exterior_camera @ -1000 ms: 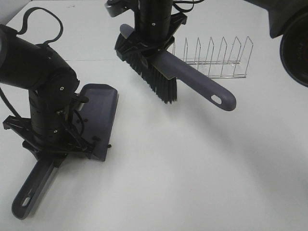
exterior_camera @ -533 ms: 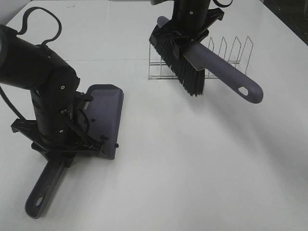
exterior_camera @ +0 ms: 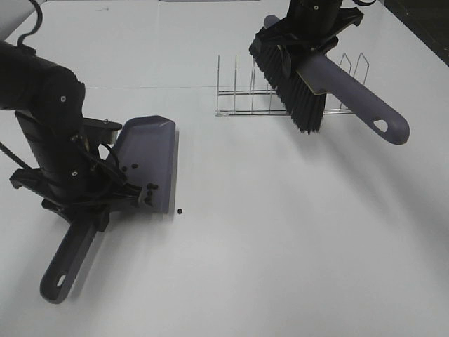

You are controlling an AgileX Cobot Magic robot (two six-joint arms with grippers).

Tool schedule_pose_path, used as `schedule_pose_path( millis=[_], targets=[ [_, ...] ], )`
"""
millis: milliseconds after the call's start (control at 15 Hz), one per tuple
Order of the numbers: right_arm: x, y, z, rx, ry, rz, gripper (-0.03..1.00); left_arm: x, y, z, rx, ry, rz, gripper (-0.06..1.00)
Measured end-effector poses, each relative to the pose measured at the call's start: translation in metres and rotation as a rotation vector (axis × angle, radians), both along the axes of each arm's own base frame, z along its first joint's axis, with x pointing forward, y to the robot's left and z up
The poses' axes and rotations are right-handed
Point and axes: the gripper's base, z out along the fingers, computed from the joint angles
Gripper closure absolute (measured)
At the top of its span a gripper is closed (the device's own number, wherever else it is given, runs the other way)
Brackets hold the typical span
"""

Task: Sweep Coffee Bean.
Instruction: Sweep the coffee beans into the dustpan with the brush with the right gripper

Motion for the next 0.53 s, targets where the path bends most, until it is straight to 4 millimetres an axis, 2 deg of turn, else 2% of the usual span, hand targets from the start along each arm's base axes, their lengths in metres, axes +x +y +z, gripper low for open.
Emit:
schedule_pose_path(
  millis=[67, 267, 333, 533],
  targets=[
    [0.0, 0.0, 0.0, 0.002, 0.001, 0.001, 0.67, 0.0, 0.001, 0.006, -0.002, -0.01, -0.001, 0.58],
    [0.0, 0.0, -0.001, 0.006, 0.005, -0.011, 0.67, -0.002, 0.006, 0.006, 0.034, 0.017, -0.011, 0.58],
    [-0.002, 0.001, -0.006, 0.014, 0.025, -0.019, 0.67, -0.002, 0.007, 0.006, 0.037, 0.019, -0.013, 0.58],
    [-0.013, 0.001, -0.036, 0.026, 0.141, -0.076, 0.67, -0.009, 0.01, -0.001, 0.048, 0.044, -0.012, 0.58]
  ],
)
